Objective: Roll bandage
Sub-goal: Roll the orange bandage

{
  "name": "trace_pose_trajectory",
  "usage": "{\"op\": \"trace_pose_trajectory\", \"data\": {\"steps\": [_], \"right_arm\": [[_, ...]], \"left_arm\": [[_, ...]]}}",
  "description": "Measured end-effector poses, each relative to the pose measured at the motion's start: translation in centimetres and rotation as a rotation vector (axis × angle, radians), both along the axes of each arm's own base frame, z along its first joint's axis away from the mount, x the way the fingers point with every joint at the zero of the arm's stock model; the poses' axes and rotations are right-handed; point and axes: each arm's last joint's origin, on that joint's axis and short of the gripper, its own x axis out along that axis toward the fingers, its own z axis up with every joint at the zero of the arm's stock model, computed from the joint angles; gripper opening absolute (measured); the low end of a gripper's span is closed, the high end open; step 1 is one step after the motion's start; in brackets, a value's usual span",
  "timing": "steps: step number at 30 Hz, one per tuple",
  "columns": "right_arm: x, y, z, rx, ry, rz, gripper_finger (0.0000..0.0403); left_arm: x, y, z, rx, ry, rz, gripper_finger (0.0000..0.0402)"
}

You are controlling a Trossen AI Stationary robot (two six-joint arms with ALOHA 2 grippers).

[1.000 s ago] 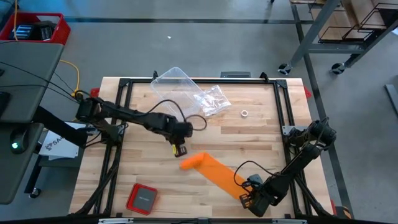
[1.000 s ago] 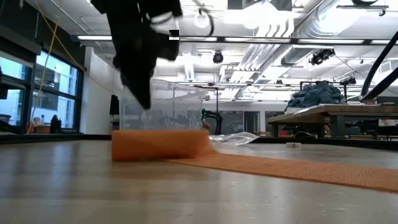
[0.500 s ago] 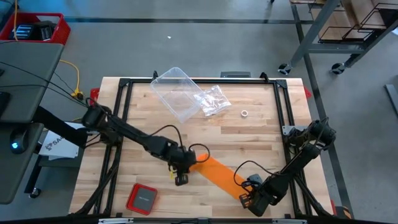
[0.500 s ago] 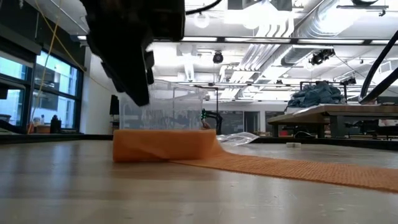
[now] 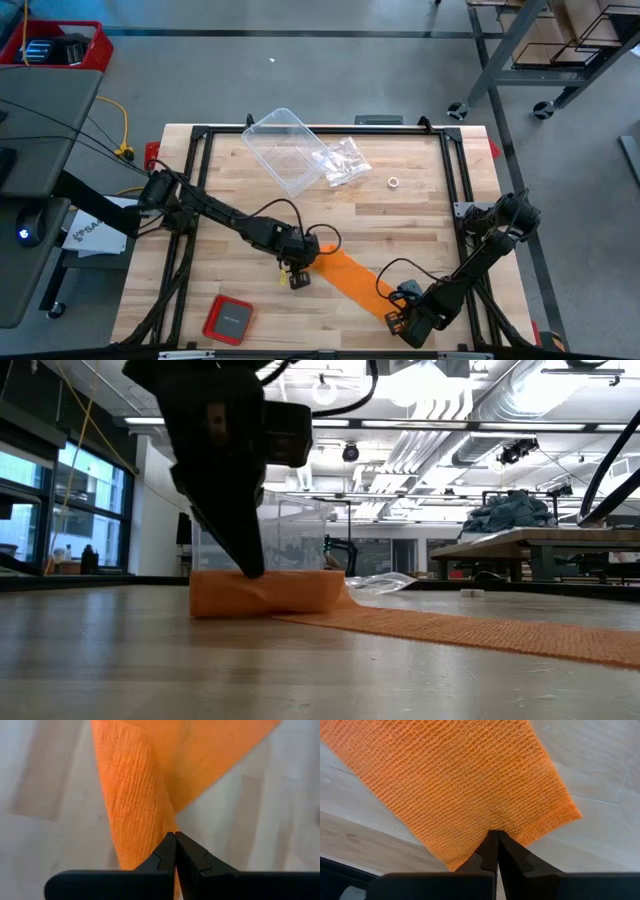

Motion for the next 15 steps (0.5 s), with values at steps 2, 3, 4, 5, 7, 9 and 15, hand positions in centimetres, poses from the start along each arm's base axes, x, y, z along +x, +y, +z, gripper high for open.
{"op": "trace_pose_trajectory", "data": {"steps": [2,3,4,5,7,9,15], "right_arm": [[0.0,0.0,0.0,0.001,-0.003,0.0,0.0],[0.0,0.0,0.0,0.002,-0.003,0.0,0.0],[0.0,0.0,0.0,0.003,-0.003,0.0,0.0],[0.0,0.0,0.0,0.003,-0.004,0.0,0.0],[0.0,0.0,0.0,0.004,-0.004,0.0,0.0],[0.1,0.1,0.0,0.006,-0.007,0.0,0.0],[0.1,0.1,0.0,0.008,-0.008,0.0,0.0]], "left_arm": [[-0.1,1.0,0.3,0.025,0.012,0.01,0.0],[-0.2,1.6,0.6,0.047,0.019,0.019,0.0],[-0.3,2.2,0.8,0.078,0.026,0.028,0.0],[-0.5,2.9,1.0,0.12,0.041,0.039,0.0],[-1.1,4.3,1.1,0.225,0.1,0.071,0.0],[-2.0,5.6,1.3,0.324,0.177,0.092,0.0],[-4.4,8.5,3.9,0.557,0.256,0.206,0.0]]}}
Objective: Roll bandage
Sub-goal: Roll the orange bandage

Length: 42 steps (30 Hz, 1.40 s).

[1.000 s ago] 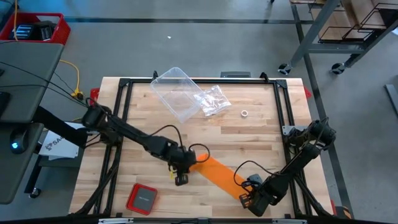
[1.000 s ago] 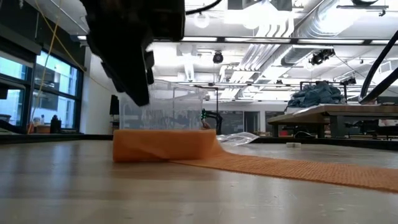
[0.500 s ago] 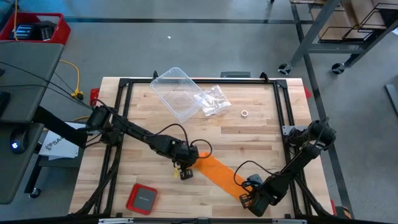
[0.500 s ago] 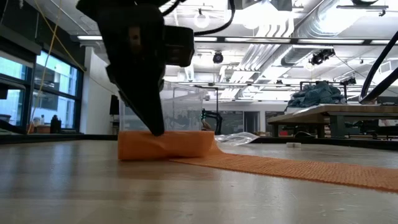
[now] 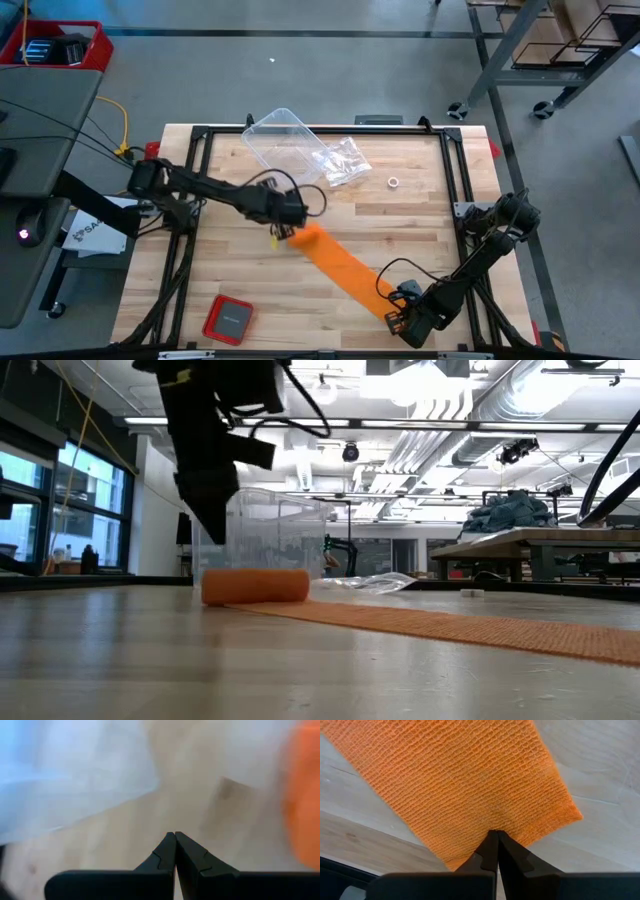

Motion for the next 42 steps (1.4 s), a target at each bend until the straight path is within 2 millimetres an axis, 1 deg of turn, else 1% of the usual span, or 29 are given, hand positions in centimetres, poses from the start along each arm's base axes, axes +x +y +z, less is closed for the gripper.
{"op": "trace_pose_trajectory", "data": {"steps": [3,5,8,10,11,13,15,17,20,23,28,33,37,42], "right_arm": [[0.0,0.0,0.0,0.0,0.0,0.0,0.0],[0.0,0.0,0.0,0.0,0.0,0.0,0.0],[0.0,0.0,0.0,0.0,0.0,0.0,0.0],[0.0,0.0,0.0,0.0,0.0,0.0,0.0],[0.0,0.0,0.0,0.0,0.0,0.0,0.0],[0.0,0.0,0.0,0.0,-0.001,0.0,0.0],[0.0,0.0,0.0,0.001,0.0,0.0,0.0],[0.0,0.0,0.0,0.0,-0.001,0.0,0.0],[0.0,0.0,0.0,0.0,-0.001,0.0,0.0],[0.0,0.0,0.0,0.0,-0.001,0.0,0.0],[0.0,0.0,0.0,0.001,-0.001,0.0,0.0],[0.0,0.0,0.0,0.001,-0.002,-0.001,0.0],[0.0,0.0,0.0,0.003,-0.002,-0.001,0.0],[0.1,0.1,0.0,0.011,-0.004,0.0,0.0]], "left_arm": [[-0.4,0.3,2.0,-0.017,-0.127,0.055,0.0],[0.0,0.0,3.1,-0.093,-0.247,0.057,0.0],[1.3,-1.5,4.1,-0.247,-0.423,-0.013,0.0],[2.4,-2.8,4.0,-0.317,-0.499,-0.072,0.0],[2.8,-3.5,3.5,-0.335,-0.505,-0.095,0.0],[3.4,-4.7,1.7,-0.359,-0.448,-0.129,0.0],[3.7,-5.8,-0.5,-0.378,-0.333,-0.149,0.0],[4.0,-6.6,-2.3,-0.393,-0.236,-0.15,0.0],[4.6,-7.3,-4.0,-0.428,-0.187,-0.172,0.0],[4.7,-7.8,-5.0,-0.435,-0.156,-0.184,0.0],[4.6,-7.4,-5.5,-0.381,-0.128,-0.164,0.0],[4.4,-5.9,-4.5,-0.31,-0.132,-0.135,0.0],[4.3,-4.2,-3.6,-0.244,-0.135,-0.116,0.0],[4.1,-1.3,-3.0,-0.181,-0.116,-0.049,0.0]]}}
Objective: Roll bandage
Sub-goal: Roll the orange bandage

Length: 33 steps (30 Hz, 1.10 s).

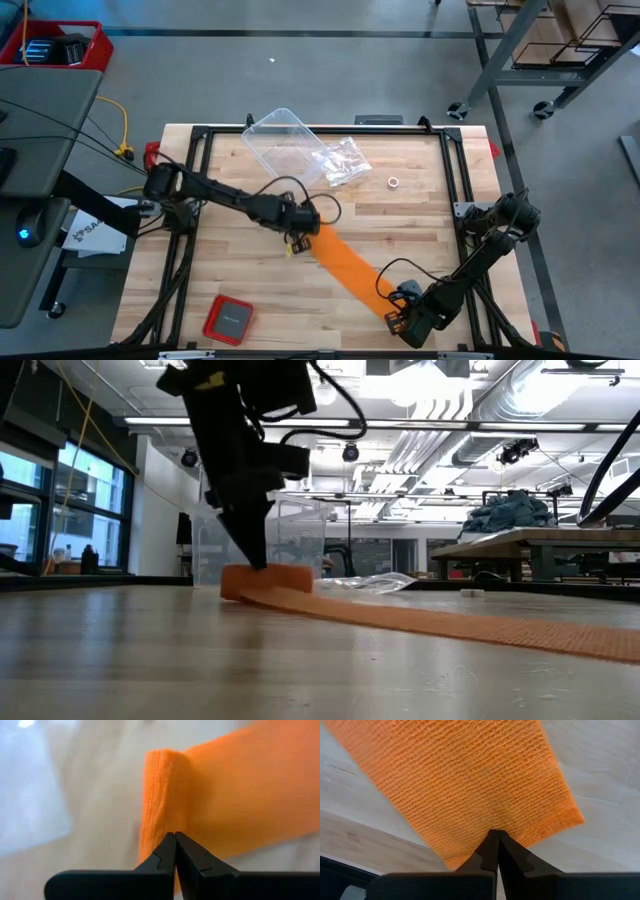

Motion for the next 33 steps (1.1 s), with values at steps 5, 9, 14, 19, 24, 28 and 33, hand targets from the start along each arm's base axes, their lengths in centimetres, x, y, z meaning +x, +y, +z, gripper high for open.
{"op": "trace_pose_trajectory", "data": {"steps": [5,9,14,19,24,28,33], "right_arm": [[-0.2,0.6,0.1,0.037,-0.007,0.017,0.0],[-0.9,1.3,0.1,0.066,0.001,0.043,0.0],[-1.8,1.9,0.1,0.076,0.015,0.077,0.0],[-2.6,2.2,0.1,0.079,0.054,0.104,0.0],[-2.6,2.2,0.1,0.077,0.059,0.106,0.0],[-2.6,2.2,0.1,0.074,0.056,0.105,0.0],[-2.7,2.2,0.1,0.069,0.055,0.117,0.0]], "left_arm": [[-0.3,2.6,-0.1,0.004,0.047,0.074,0.0],[-0.6,3.5,-0.4,-0.008,0.068,0.098,0.0],[-1.0,3.5,-0.5,-0.022,0.101,0.099,0.0],[-1.0,2.8,-0.5,-0.055,0.1,0.091,0.0],[-1.0,1.6,1.1,-0.126,0.024,0.064,0.0],[-0.9,0.2,3.6,-0.167,-0.137,0.046,0.0],[0.5,-1.6,5.1,-0.283,-0.34,-0.03,0.0]]}}
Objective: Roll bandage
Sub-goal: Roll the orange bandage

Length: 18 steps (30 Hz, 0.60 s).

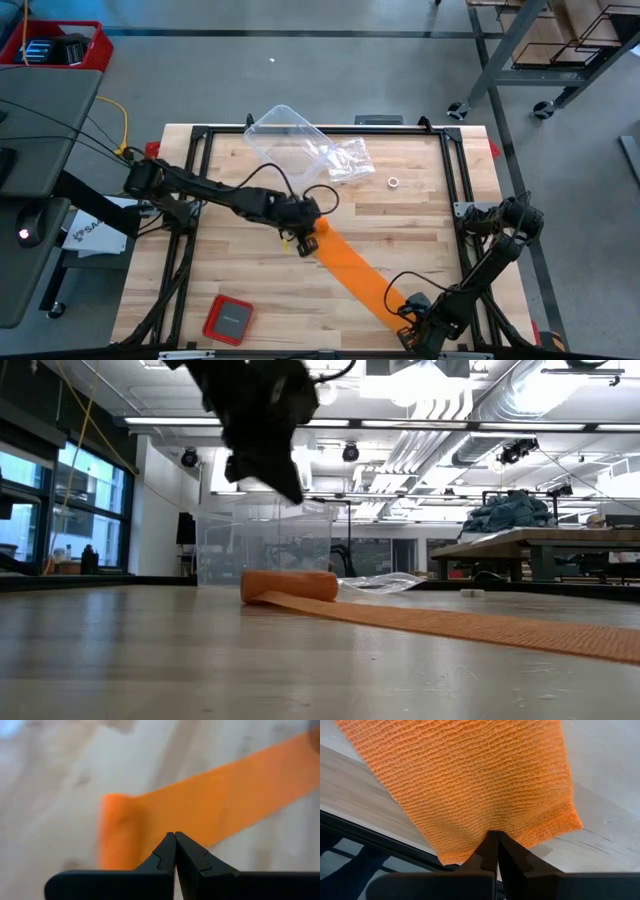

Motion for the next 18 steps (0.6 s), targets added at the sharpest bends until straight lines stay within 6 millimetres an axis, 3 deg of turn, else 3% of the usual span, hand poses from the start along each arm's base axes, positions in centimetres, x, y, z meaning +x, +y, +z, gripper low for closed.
{"op": "trace_pose_trajectory", "data": {"steps": [2,8,18], "right_arm": [[0.0,0.0,0.0,-0.003,0.004,0.003,0.0],[0.0,0.0,0.0,-0.003,0.002,-0.004,0.0],[0.0,0.0,0.1,0.002,-0.007,0.001,0.0]], "left_arm": [[0.7,-0.5,-0.8,-0.05,-0.013,-0.036,0.0],[1.1,-0.5,-4.9,-0.091,0.169,-0.027,0.0],[1.6,0.1,-5.1,-0.016,0.131,0.039,0.0]]}}
